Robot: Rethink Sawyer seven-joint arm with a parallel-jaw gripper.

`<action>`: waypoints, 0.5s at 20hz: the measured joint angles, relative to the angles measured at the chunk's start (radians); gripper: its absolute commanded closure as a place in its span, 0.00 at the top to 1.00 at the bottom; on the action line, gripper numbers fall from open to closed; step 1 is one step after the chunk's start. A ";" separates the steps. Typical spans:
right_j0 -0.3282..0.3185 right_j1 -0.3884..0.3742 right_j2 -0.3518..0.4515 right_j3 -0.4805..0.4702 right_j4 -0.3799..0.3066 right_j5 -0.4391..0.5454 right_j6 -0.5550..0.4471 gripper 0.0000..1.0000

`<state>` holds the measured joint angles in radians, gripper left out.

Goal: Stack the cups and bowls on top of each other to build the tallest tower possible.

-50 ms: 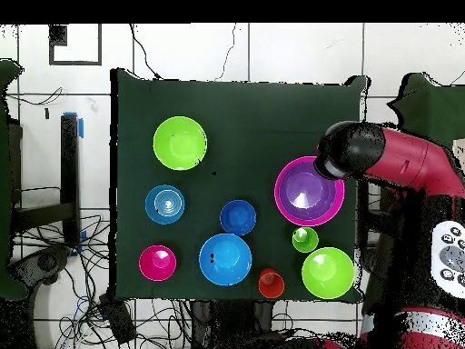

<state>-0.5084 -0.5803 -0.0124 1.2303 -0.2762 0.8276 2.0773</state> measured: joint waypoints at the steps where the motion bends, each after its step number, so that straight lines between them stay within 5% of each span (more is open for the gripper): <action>1: 0.000 0.000 0.001 0.000 0.000 0.000 0.000 1.00; 10: 0.000 0.000 0.018 0.000 0.000 0.000 0.000 1.00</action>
<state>-0.5082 -0.5801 0.0052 1.2303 -0.2762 0.8276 2.0773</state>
